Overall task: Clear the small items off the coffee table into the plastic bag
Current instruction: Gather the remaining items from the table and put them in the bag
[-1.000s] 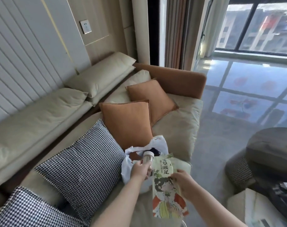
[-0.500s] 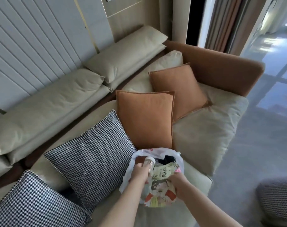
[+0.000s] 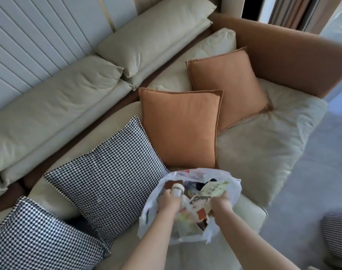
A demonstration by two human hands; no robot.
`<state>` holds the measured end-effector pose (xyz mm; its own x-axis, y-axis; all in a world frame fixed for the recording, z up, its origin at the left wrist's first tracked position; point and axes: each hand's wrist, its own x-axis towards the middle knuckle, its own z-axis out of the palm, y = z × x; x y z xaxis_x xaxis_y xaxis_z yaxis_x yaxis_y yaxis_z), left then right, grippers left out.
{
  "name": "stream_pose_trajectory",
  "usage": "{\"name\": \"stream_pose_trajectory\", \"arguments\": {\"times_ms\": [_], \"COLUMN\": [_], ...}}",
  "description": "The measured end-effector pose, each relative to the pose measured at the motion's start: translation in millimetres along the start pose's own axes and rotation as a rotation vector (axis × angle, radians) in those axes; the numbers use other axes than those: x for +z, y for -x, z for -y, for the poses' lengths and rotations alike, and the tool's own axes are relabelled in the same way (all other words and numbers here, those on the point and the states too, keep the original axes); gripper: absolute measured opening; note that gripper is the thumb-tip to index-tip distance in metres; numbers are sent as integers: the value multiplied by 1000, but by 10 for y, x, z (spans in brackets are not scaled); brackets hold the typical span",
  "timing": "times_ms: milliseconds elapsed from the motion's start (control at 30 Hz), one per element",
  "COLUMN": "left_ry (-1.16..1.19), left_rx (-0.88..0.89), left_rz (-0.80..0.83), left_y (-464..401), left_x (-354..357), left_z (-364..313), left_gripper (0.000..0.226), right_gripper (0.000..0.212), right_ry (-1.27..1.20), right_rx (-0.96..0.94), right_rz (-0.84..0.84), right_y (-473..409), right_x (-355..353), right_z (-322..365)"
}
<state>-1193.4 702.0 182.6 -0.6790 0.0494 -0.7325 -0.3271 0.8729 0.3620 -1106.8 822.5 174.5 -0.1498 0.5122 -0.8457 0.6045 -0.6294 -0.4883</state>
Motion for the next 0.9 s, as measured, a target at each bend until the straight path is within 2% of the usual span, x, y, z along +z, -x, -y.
{"name": "stream_pose_trajectory", "arguments": {"times_ms": [100,233,400,600,767,900], "left_ry": [-19,-106,-62,-119,-174,-313], "left_rx": [34,89,87,246,402,538], "left_rz": [-21,-24,57,200,320,382], "left_y": [-85,-127,69,507,974,1308], "left_x": [-84,-153,-217,-280,-183,43], "left_z": [71,143,119,62,-3,-42], "left_gripper": [32,29,47,35,39,40], "right_gripper": [62,76,64,46,35,32], "right_ry": [65,9,-12,-12,147,216], "right_rx": [-40,-23,-3,-82,-248,-297], "right_rz": [25,95,119,121,-9,-109], "right_y": [-24,49,243,690,1068,1293], "right_x": [91,169,106,-150,-521,-868], "right_z": [-24,-137,-181,-197,-381,-603]}}
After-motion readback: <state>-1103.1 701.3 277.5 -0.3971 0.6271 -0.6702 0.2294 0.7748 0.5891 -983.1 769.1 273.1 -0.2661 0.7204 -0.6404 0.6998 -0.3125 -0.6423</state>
